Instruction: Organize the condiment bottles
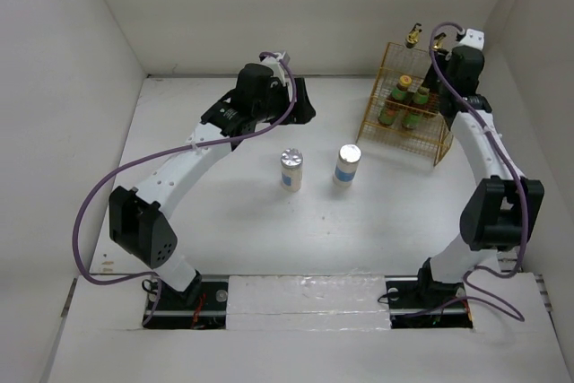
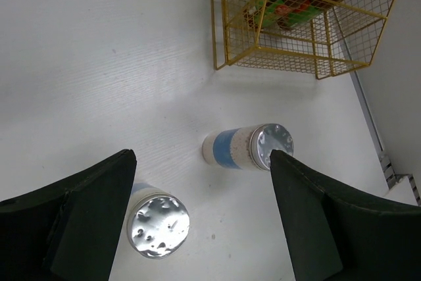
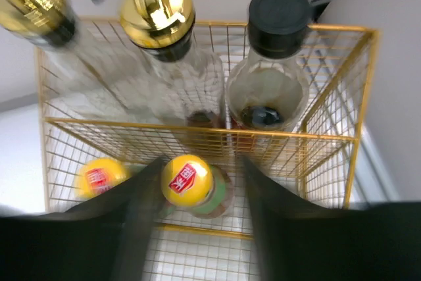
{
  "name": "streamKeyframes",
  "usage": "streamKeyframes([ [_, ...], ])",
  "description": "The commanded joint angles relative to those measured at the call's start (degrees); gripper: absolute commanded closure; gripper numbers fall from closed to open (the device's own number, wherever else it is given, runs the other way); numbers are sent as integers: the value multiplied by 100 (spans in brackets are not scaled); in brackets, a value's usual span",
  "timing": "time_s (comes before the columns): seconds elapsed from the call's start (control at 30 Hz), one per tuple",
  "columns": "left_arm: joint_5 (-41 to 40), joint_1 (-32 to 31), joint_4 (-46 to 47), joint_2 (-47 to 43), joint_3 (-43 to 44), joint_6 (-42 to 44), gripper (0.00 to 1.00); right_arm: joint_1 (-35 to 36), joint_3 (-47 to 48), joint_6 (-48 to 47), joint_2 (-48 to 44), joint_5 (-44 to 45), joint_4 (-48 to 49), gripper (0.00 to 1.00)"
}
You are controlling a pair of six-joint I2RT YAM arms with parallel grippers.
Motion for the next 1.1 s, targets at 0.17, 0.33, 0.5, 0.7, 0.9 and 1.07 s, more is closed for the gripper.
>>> streamKeyframes([
  [0.17,19,5,-10,18,335,140,49,1252,-514,-49,-1782,-999,-535,100],
  [0.33,-42,5,-124,18,335,193,77,2500,-1181,-102,-2221,-1176,-1959,41],
  [0.5,-95,5,-177,18,335,193,57,3073,-1560,73,-2407,-1176,-2750,2],
  [0.7,-42,5,-177,-34,335,193,41,3126,-1728,135,-1969,-965,-2743,0],
  [0.9,-42,5,-124,-87,160,193,40,3073,-1438,21,-1248,-790,-2031,7],
  [1.07,-95,5,-124,-210,98,193,40,3073,-1017,-32,-869,-508,-2004,54],
])
